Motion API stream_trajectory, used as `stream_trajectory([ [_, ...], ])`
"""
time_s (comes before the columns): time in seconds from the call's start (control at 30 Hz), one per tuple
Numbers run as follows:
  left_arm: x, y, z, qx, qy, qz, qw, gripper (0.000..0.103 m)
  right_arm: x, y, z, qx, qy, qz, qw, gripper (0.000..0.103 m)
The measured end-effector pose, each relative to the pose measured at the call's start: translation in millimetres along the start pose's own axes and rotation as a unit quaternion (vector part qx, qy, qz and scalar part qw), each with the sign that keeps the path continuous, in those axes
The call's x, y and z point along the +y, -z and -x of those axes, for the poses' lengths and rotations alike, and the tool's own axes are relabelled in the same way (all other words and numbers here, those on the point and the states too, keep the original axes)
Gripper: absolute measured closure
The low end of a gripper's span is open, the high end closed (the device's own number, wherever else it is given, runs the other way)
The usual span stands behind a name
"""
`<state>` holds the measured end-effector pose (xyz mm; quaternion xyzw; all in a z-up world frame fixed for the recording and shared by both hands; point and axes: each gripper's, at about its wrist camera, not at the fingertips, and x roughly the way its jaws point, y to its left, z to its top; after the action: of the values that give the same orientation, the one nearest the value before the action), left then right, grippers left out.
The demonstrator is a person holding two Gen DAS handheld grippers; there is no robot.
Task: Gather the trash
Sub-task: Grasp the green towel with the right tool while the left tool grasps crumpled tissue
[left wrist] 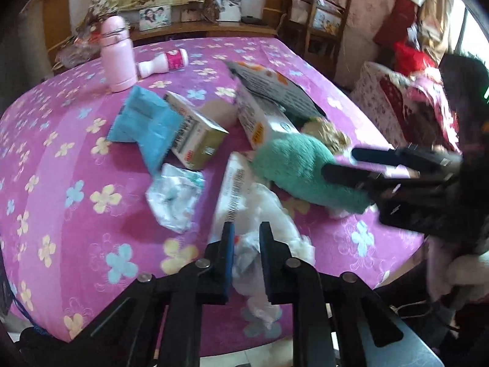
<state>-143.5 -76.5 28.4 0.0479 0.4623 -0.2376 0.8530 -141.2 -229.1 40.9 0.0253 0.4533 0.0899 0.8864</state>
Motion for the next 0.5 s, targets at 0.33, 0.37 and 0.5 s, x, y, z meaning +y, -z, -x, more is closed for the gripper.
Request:
stream_trajectory([
  [0.33,0,1,7,-0.004,0.018,0.010,0.9998,0.035,6,-2,-20,0.006,-0.021,0.006,1.000,0.070],
  [0.37,-2,2,8,-0.012,0.015,0.007,0.9998,0.030,5,-3,-15,-0.001,-0.025,0.002,1.000,0.071],
  [0.5,-18,5,-2,-0.009,-0.003,-0.019,0.9998,0.030,0,-5,9,-0.031,-0.032,-0.013,0.999,0.074],
])
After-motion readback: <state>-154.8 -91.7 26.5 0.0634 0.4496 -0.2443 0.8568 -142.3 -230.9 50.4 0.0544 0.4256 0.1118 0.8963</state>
